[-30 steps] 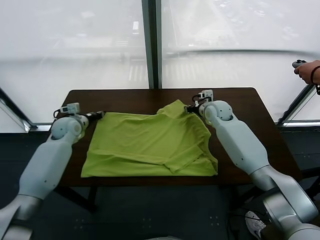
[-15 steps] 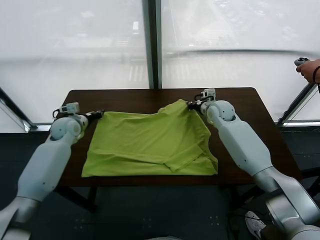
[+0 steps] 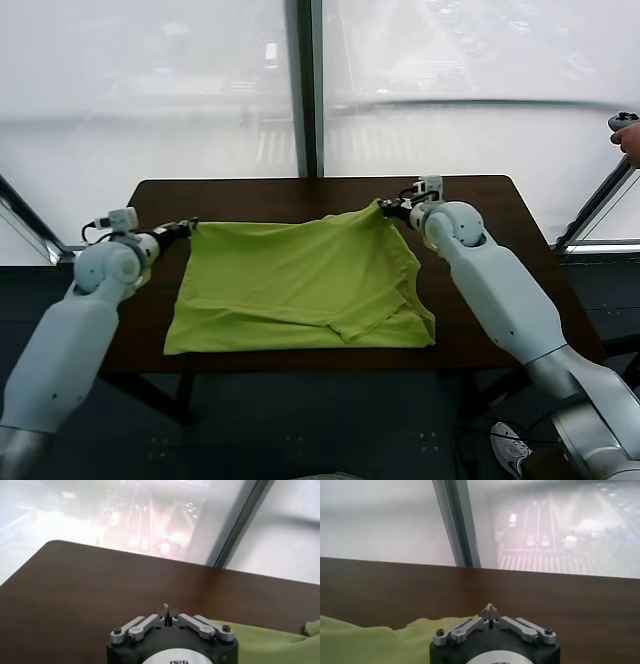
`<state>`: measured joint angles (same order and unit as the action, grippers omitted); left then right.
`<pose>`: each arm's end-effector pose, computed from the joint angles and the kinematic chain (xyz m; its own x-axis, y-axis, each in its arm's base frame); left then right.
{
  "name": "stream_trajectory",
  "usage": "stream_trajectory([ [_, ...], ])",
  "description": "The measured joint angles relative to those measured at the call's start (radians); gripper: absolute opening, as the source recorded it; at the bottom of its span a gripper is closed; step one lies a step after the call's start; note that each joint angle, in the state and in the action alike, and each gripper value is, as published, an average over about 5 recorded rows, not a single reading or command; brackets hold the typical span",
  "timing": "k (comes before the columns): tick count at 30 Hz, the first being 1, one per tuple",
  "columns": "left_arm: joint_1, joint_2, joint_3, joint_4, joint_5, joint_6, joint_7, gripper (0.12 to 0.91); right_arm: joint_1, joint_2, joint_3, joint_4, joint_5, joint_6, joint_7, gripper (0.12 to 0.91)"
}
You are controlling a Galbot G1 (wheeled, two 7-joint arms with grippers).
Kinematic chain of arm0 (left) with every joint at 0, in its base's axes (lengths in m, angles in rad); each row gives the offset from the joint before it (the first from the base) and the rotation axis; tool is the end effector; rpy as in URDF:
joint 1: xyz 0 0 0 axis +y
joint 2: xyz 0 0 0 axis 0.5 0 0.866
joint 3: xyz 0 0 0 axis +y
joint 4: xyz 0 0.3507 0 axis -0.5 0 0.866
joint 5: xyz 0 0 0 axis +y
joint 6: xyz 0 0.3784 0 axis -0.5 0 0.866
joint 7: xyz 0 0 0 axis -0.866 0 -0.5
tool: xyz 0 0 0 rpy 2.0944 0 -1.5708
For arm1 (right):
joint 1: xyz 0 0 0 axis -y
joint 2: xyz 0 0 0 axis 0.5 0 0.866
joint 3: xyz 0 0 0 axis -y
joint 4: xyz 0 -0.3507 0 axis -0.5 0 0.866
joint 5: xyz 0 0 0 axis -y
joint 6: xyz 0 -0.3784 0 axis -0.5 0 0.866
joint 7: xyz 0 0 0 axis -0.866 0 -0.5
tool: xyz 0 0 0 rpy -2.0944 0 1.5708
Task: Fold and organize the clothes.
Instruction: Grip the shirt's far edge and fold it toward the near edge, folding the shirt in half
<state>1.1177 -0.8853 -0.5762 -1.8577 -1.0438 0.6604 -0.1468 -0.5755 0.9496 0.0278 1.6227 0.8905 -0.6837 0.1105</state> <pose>0.3491 0.1690 -0.2016 -0.8632 0.1910 0.4674 0.0695 0.9618 -0.2647 0.4660 -0.0465 -0.1820 -0.8050 -0.3507 0.4786 -0.3572 0.9305 0.0811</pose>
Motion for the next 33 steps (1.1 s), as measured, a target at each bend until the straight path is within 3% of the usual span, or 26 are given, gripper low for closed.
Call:
stream_trajectory([
  [6,0.063,-0.009,-0.037,-0.075,0.012,0.013,-0.007,0.189,-0.109,-0.074,0.053,0.114,0.004,-0.009,0.0,0.138],
  [14,0.191,-0.027,-0.083,-0.16,0.062,0.015,0.008,0.189,-0.272,-0.168,0.107,0.265,-0.006,-0.014,0.012,0.138],
  [21,0.294,-0.042,-0.122,-0.2,0.097,0.007,0.033,0.189,-0.369,-0.194,0.114,0.348,-0.01,-0.027,0.032,0.138],
  [33,0.381,-0.05,-0.175,-0.208,0.107,-0.007,0.034,0.189,-0.459,-0.227,0.134,0.397,-0.013,-0.034,0.037,0.138],
])
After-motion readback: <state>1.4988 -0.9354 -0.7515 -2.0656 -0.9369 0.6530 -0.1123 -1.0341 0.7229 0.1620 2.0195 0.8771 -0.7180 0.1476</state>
